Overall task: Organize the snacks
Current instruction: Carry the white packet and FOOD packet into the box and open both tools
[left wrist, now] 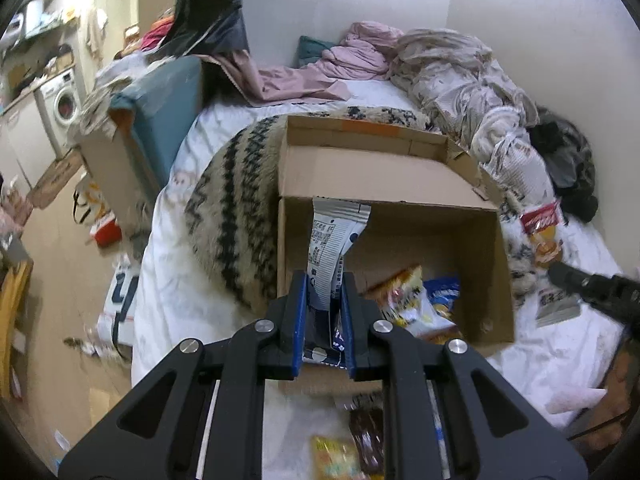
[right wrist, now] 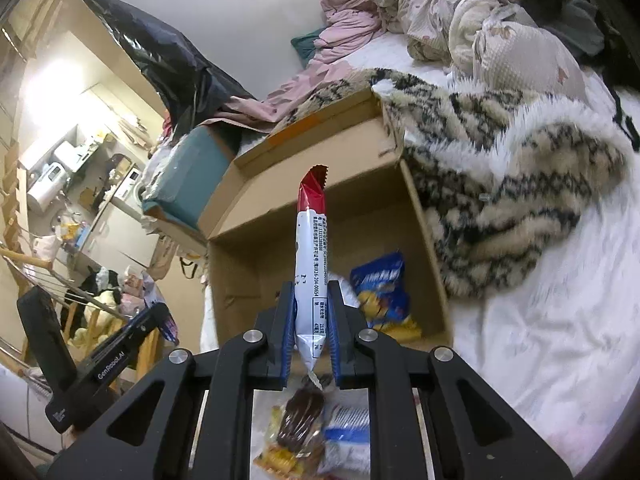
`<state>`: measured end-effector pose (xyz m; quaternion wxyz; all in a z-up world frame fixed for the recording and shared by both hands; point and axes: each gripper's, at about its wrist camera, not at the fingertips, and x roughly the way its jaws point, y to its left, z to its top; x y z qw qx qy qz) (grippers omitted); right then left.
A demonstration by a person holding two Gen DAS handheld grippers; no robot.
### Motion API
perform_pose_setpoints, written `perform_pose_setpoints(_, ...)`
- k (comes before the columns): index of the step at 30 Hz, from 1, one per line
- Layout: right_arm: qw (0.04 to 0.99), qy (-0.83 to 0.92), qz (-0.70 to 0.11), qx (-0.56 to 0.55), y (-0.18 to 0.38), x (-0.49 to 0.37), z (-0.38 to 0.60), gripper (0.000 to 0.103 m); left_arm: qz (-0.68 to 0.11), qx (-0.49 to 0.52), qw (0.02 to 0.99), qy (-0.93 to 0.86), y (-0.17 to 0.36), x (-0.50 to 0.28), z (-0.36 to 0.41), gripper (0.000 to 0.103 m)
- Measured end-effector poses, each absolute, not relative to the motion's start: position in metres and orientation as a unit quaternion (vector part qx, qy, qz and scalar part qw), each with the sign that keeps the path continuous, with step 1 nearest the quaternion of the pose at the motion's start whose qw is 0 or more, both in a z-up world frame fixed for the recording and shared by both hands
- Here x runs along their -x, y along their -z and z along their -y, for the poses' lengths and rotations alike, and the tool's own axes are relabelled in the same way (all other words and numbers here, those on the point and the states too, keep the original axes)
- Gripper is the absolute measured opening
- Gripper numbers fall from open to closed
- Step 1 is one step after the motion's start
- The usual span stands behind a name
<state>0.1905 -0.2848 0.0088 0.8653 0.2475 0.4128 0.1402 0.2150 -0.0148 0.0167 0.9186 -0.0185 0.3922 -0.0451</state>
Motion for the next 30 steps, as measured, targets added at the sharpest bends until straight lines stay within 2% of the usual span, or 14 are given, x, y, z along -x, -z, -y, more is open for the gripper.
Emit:
perform_pose_setpoints(3, 0.873, -0.137, -0.404, -0.236, 0.000, -0.205, 0.289, 0.016, -0.403, 0.015, 0.914, 0.046, 0.000, -0.234, 0.019, 0.013)
perform_pose_setpoints(7, 0.849, -0.111, -0.445, -0.262, 0.034, -0.218, 0.294, 0.016, -0.410, 0.025, 0.910, 0.050, 0.019, -0.245, 0.021, 0.013)
perform_pose_setpoints(12, 0.846, -0.095, -0.465, -0.242, 0.048, -0.226, 0.290, 0.016, -0.438, 0.045, 0.895, 0.076, 0.042, -0.249, 0.023, 0.013)
perform_pose_setpoints(30, 0.838, -0.075, -0.491, -0.224, 0.067, -0.236, 0.285, 0.017, -0.433, 0.029, 0.898, 0.073, 0.043, -0.248, 0.027, 0.014)
